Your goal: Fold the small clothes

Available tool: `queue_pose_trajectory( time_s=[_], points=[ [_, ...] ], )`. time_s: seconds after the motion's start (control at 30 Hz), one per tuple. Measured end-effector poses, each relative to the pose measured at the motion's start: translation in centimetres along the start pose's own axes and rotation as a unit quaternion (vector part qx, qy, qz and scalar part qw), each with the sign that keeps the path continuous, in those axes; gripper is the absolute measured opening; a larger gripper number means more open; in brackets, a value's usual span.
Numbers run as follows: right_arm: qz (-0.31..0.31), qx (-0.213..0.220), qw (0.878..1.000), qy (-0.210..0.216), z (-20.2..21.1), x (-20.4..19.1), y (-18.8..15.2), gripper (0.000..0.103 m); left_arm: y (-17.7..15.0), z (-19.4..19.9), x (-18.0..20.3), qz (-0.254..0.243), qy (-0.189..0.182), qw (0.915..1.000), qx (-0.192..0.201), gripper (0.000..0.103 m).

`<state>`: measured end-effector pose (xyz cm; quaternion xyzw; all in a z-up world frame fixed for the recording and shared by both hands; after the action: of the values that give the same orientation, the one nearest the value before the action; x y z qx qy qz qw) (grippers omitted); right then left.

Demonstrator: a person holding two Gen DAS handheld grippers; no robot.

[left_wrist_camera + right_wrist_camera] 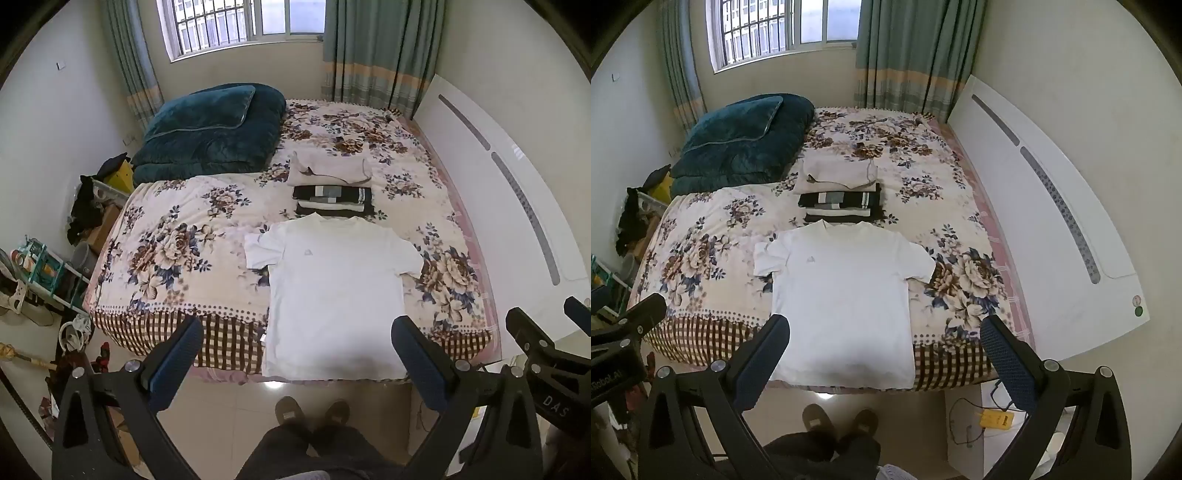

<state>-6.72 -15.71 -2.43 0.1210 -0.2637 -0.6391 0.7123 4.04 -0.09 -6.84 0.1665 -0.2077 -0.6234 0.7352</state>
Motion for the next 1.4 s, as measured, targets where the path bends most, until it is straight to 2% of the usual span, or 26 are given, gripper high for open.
queue_pose_trajectory(
  time_s=[1.4],
  points=[
    [0.009, 0.001, 1.000, -0.008, 1.1, 0.1, 0.4, 0.103, 0.3, 1.2, -0.3, 0.009, -0.002, 0.9999, 0.008, 0.103]
  ],
)
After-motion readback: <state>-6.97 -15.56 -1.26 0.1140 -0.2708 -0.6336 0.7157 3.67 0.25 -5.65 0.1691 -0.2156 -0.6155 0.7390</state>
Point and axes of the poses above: each gripper's, at about its wrist camera, not at the fingertips, and z roughly against the way its jaws point, x to its right, y to its top, the point moved 8 cm from there along -z, roughly the way its jaws point, and after that the axes turned 12 degrees about z, right-handed, at the moved point
